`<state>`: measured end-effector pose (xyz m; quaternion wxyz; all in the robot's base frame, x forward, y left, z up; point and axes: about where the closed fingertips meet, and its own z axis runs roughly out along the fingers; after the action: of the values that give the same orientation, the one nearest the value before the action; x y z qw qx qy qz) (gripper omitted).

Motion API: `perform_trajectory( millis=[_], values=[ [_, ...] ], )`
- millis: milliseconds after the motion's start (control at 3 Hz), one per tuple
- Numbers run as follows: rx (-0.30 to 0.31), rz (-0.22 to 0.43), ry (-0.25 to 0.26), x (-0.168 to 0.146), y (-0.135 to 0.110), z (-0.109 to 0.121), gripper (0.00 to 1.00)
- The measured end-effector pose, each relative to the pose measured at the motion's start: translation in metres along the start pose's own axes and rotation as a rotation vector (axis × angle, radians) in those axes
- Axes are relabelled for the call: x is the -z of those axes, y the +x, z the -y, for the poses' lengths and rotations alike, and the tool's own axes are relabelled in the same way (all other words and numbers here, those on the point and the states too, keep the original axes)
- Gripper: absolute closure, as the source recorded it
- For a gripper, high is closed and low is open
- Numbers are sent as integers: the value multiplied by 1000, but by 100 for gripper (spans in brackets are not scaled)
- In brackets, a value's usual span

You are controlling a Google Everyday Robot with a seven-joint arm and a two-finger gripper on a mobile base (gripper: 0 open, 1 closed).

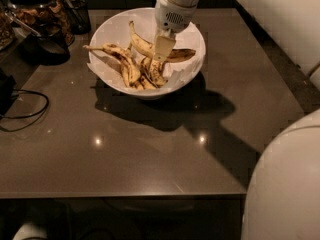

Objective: Pick banana from white bowl

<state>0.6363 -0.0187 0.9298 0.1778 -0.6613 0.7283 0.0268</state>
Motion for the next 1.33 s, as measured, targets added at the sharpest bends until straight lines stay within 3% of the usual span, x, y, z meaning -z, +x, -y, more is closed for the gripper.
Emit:
perform_trajectory(
  millis=[667, 1333],
  values=[
    [73, -94, 24, 36, -18, -40, 100],
    [92, -87, 25, 40, -18, -52, 100]
  ],
)
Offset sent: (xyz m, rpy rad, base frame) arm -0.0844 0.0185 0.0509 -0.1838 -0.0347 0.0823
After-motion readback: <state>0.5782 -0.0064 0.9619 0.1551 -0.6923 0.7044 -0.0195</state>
